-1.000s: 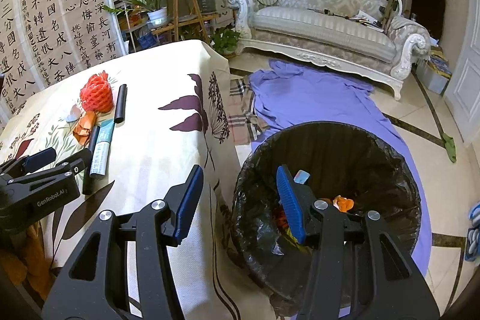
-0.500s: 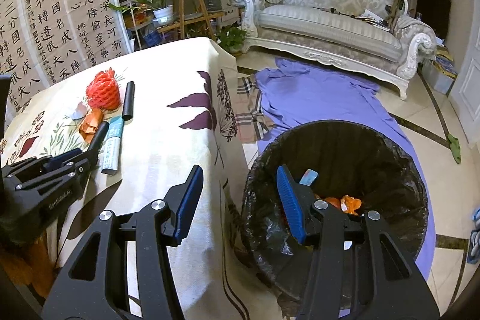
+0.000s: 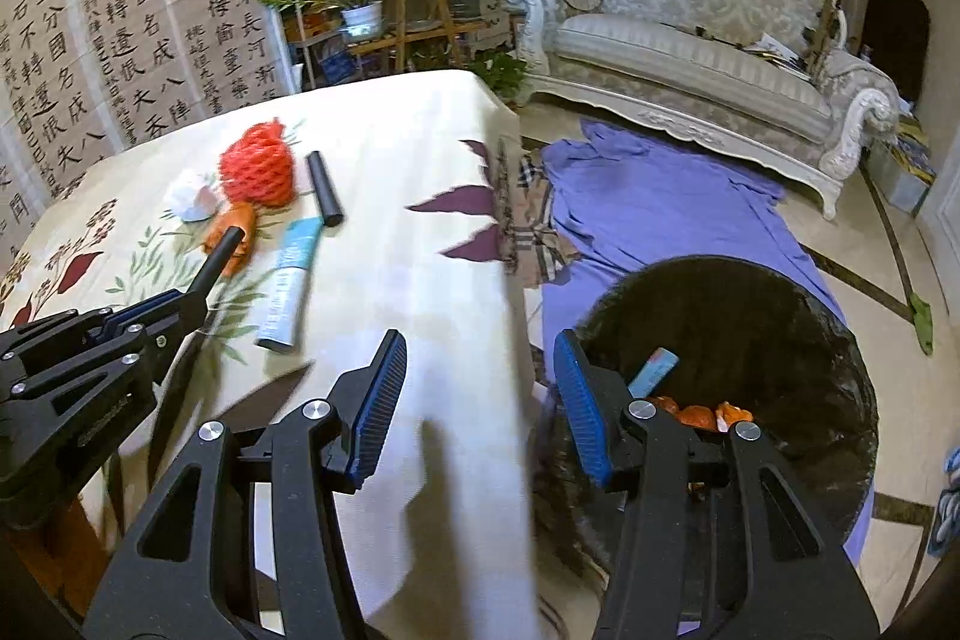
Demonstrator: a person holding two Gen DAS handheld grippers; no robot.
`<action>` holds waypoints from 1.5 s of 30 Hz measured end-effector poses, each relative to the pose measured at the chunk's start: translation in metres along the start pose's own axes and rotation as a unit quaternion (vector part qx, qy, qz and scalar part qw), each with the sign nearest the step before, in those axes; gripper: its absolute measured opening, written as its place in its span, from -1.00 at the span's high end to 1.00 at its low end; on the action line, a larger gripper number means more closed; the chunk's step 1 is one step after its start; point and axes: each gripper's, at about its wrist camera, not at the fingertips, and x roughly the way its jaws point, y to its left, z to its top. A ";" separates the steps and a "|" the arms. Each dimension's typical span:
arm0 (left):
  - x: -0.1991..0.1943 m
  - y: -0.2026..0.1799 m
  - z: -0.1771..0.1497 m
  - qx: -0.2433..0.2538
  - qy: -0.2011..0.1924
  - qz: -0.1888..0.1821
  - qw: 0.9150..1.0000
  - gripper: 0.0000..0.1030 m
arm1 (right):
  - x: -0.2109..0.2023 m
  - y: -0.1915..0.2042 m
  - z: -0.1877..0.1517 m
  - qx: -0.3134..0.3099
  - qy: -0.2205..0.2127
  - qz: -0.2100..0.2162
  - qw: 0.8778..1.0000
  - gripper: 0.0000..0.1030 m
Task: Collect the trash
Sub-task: 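Grasp the blue-and-white toothpaste tube with the right gripper while the left holds the black tube, then carry the black tube and toothpaste tube over the bin and open both grippers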
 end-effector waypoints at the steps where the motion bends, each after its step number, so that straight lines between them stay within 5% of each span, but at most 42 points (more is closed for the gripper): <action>1: -0.003 0.005 0.000 -0.003 -0.003 0.001 1.000 0.72 | 0.001 0.005 0.001 -0.003 -0.001 0.004 1.000 0.03; 19: -0.007 0.098 -0.007 -0.069 -0.015 0.077 0.995 0.72 | 0.042 0.075 0.030 -0.054 0.032 0.047 0.997 0.03; 23: -0.005 0.104 -0.009 -0.077 -0.011 0.074 0.994 0.72 | 0.050 0.079 0.031 -0.061 0.053 0.043 0.996 0.40; 27: -0.003 0.101 -0.010 -0.077 -0.008 0.067 0.995 0.72 | 0.049 0.083 0.030 -0.072 0.053 0.037 0.995 0.64; 38: -0.007 0.069 -0.010 -0.058 -0.014 0.032 0.998 0.72 | 0.019 0.064 0.016 -0.051 0.025 0.040 0.998 0.67; 45: -0.012 0.024 -0.006 -0.025 -0.026 -0.009 0.999 0.72 | -0.009 0.023 0.007 -0.021 0.001 -0.002 1.000 0.67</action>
